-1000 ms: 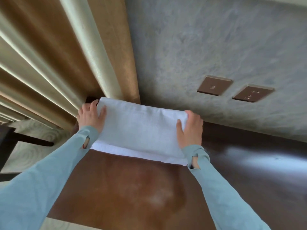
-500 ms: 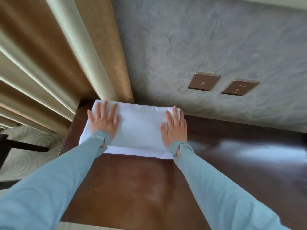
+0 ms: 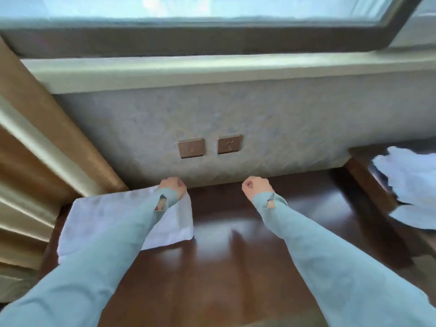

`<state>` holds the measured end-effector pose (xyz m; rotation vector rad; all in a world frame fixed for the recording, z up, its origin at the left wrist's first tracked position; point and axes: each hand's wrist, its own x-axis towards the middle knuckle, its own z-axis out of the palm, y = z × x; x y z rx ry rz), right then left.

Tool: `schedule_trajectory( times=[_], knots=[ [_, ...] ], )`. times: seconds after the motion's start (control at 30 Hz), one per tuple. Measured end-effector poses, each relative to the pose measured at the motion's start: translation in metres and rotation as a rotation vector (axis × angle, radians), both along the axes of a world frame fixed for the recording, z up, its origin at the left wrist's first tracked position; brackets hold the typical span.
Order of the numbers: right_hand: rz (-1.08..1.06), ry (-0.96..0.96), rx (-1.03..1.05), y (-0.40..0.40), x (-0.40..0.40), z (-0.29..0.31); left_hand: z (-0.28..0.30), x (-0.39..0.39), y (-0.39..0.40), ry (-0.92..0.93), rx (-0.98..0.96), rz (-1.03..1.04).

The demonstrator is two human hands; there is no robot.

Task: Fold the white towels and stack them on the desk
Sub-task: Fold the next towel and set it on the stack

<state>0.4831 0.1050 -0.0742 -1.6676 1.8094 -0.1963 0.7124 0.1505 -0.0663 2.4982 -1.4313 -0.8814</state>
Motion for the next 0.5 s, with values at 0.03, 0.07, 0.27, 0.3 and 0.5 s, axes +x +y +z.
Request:
schedule_trajectory(
  times=[0.03,0.07,0.27,0.3,0.5],
  knots=[
    [-0.090,-0.111,0.024,-0.003,-0.032,0.007,0.008,-0.031,-0.011,0.105,-0.008,0.043],
    [-0.159,-0.189,0.051,-0.004,-0.066,0.014,0.012,-0.063,-0.021,0.175,-0.017,0.059],
    [-0.392,-0.230,-0.029,0.007,-0.282,0.037,0.008,-0.284,-0.059,0.338,-0.092,-0.096],
    [-0.420,-0.224,-0.038,0.007,-0.312,0.038,0.008,-0.320,-0.063,0.360,-0.089,-0.109],
    [-0.573,-0.209,-0.044,0.003,-0.457,0.032,0.016,-0.495,-0.076,0.417,-0.026,-0.275]
  ],
)
